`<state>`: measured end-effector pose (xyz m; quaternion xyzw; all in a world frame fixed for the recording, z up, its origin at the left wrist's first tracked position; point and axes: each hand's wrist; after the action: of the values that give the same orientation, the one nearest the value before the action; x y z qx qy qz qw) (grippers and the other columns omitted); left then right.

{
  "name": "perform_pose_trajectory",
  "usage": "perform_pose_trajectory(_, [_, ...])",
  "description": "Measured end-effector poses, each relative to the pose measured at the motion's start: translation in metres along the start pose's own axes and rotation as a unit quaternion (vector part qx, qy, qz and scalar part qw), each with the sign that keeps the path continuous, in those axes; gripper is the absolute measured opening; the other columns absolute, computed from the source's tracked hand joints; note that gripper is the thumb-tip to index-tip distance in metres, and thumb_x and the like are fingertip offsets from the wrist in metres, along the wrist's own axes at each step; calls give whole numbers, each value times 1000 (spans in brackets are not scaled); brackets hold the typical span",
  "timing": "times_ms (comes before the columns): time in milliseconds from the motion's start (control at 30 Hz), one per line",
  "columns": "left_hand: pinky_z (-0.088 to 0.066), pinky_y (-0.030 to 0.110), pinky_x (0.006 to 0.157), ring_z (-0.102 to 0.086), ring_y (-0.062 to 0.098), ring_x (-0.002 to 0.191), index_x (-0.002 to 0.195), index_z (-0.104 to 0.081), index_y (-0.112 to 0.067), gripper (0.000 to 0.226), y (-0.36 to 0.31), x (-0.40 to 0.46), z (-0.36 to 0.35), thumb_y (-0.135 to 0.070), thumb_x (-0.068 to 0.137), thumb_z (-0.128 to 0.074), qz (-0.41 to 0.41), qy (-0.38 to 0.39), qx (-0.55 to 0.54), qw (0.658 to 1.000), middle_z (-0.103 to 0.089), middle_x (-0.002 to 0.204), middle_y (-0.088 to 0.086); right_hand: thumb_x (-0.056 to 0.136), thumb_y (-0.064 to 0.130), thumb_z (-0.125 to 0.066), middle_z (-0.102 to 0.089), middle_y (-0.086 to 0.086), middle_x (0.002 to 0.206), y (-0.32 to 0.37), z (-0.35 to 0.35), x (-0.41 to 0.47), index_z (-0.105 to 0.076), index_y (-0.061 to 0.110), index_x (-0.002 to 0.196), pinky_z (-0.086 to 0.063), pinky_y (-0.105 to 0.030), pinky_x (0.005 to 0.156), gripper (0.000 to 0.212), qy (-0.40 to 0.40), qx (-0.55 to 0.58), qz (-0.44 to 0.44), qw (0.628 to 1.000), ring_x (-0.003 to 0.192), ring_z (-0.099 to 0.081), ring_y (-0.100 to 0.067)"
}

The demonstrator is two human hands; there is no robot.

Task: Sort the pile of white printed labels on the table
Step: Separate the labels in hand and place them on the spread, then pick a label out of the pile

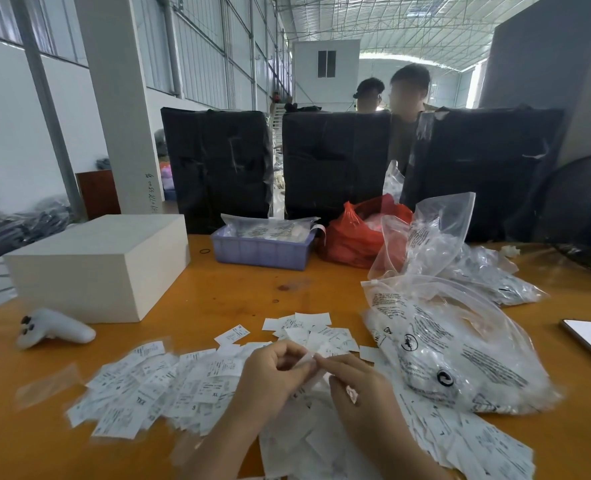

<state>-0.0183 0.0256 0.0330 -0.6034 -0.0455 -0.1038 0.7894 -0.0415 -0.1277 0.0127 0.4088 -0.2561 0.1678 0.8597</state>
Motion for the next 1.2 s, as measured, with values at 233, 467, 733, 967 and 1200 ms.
perform_pose_trajectory(233, [-50,13,66,-68,2,80,88,-71,-26,7,2,3,7,-20,88,-68,28,-11,-29,999,-74,84,-11,89,-6,-49,-36,29,130,4,3,2,-34,45,128,-34,-3,89,65,157,80,-59,983,112,-38,19])
perform_pose_trajectory(467, [-28,15,38,-33,1,37,82,-63,-26,10,10,12,35,-19,89,-60,8,-150,59,987,-64,63,-3,92,0,-50,-60,11,100,-15,65,36,-61,28,105,-41,-8,48,33,-185,63,-124,973,53,-52,5])
perform_pose_trajectory(733, [-36,30,81,-57,5,81,108,-56,-38,20,22,12,57,-36,88,-58,103,-212,419,877,-58,87,-19,94,18,-53,-59,-8,127,-97,127,64,-63,11,119,-48,-24,75,28,1,-297,-249,922,91,-62,-20])
perform_pose_trajectory(967, [-23,40,108,-33,12,131,133,-44,-36,45,23,12,40,-42,89,-52,25,-209,475,854,-42,139,-13,90,39,-55,-65,-2,91,-107,117,58,-66,18,87,-51,-34,76,24,68,-341,-284,893,83,-59,-20])
perform_pose_trajectory(1200, [-20,36,106,-32,7,128,128,-45,-42,37,24,12,26,-45,92,-46,-25,-157,486,859,-41,135,-21,88,30,-62,-61,3,80,-107,115,53,-61,21,73,-52,-36,68,17,-26,-290,-275,916,72,-55,-15])
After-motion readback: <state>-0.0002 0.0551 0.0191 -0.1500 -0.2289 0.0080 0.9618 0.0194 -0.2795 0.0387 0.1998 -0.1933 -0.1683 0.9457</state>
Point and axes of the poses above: each hand's wrist, its own x-axis towards the middle knuckle, its own z-axis out of the back of the hand, y = z × x
